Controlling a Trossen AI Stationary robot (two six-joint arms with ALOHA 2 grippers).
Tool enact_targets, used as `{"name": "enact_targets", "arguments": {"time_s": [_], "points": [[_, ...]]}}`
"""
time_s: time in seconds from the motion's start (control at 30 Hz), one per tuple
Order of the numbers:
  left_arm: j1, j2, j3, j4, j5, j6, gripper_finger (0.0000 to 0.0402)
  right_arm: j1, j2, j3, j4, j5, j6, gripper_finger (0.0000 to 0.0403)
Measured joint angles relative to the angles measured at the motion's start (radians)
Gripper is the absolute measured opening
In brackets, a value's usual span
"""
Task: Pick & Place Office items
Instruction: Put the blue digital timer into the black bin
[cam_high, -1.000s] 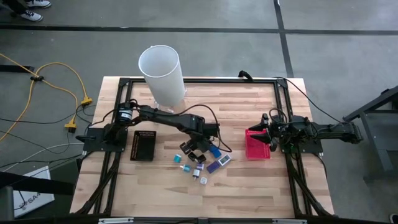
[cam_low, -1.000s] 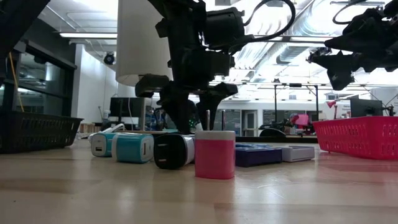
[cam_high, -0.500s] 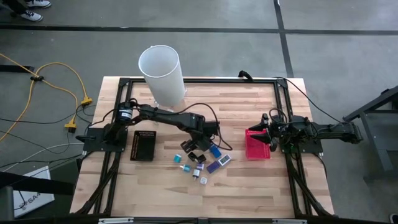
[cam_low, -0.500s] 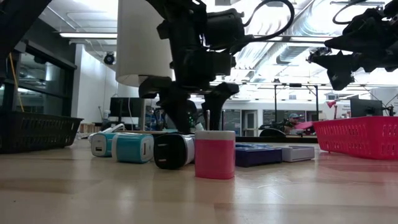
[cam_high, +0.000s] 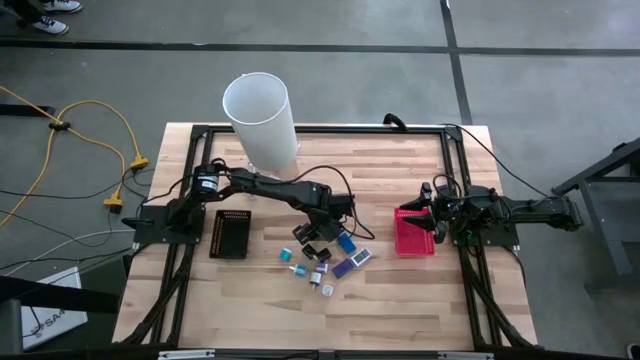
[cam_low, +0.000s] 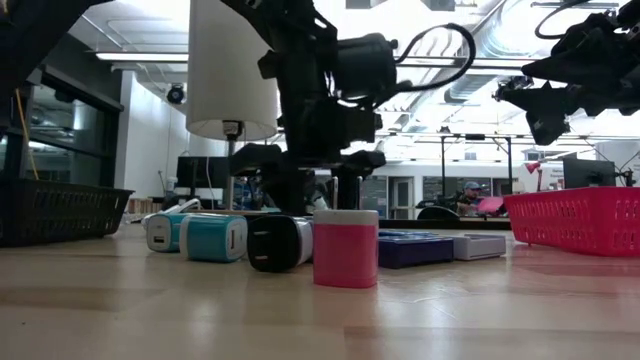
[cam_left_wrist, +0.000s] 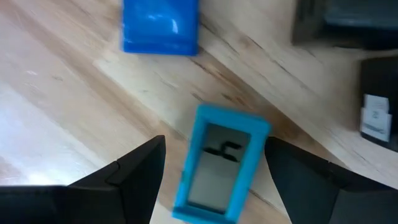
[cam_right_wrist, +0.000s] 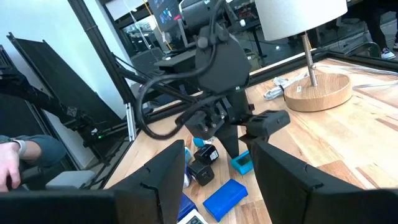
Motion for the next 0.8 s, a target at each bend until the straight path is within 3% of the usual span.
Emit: {"name": "enact_targets", "arguments": {"time_s": [0.53,0.8], "points": [[0.0,0.0,0.0,-0.008,0.002,-0.011,0.016,0.0,0.0,0.0,0.002,0.0,0.0,0.0174],[0.0,0.0,0.0,-0.008,0.002,-0.023,0.0151,0.0,0.0,0.0,0.003,0.0,0.0,0.0174]]}}
